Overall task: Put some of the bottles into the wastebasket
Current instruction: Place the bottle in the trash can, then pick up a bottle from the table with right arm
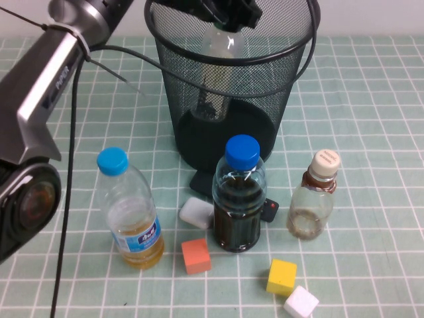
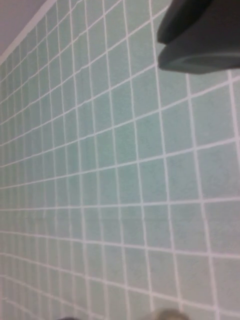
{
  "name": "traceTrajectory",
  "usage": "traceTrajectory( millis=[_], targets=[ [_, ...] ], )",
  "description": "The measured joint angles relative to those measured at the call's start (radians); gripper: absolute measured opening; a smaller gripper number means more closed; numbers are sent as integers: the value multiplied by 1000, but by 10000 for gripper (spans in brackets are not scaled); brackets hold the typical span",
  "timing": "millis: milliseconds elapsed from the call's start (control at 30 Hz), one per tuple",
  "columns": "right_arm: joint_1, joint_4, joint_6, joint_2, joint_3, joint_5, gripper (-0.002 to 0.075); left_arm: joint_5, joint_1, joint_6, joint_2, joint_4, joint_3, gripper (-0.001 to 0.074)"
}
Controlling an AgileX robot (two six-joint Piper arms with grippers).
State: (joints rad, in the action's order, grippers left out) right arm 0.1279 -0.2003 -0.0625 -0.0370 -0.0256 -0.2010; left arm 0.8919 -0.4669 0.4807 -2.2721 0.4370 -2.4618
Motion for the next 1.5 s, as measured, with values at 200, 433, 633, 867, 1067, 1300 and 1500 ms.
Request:
traceTrajectory(
  millis=[200,433,633,867,1067,1300,1500],
  targets=[
    [0,-423,0,0,0,149,-7,36,0,15,-28,0,0,327],
    [0,-497,-12,11,44,221,-7,47,0,-33,-29,19,0,510],
    [0,-407,-12,176,323,-196,-7,99,0,-71,6,21,0,454],
    [0,-169,-67,485,650,-548,-7,175,0,-75,161,-22,0,134],
    [0,-258,-203,723,827,-664,-4,295,0,-77,301,-93,0,8],
    [-97,-328,-319,988,984,-692,0,345,0,-83,527,-145,72,-1],
    [-342,-271,-326,1117,1059,-521,0,325,0,-90,795,-258,333,-1]
  ],
)
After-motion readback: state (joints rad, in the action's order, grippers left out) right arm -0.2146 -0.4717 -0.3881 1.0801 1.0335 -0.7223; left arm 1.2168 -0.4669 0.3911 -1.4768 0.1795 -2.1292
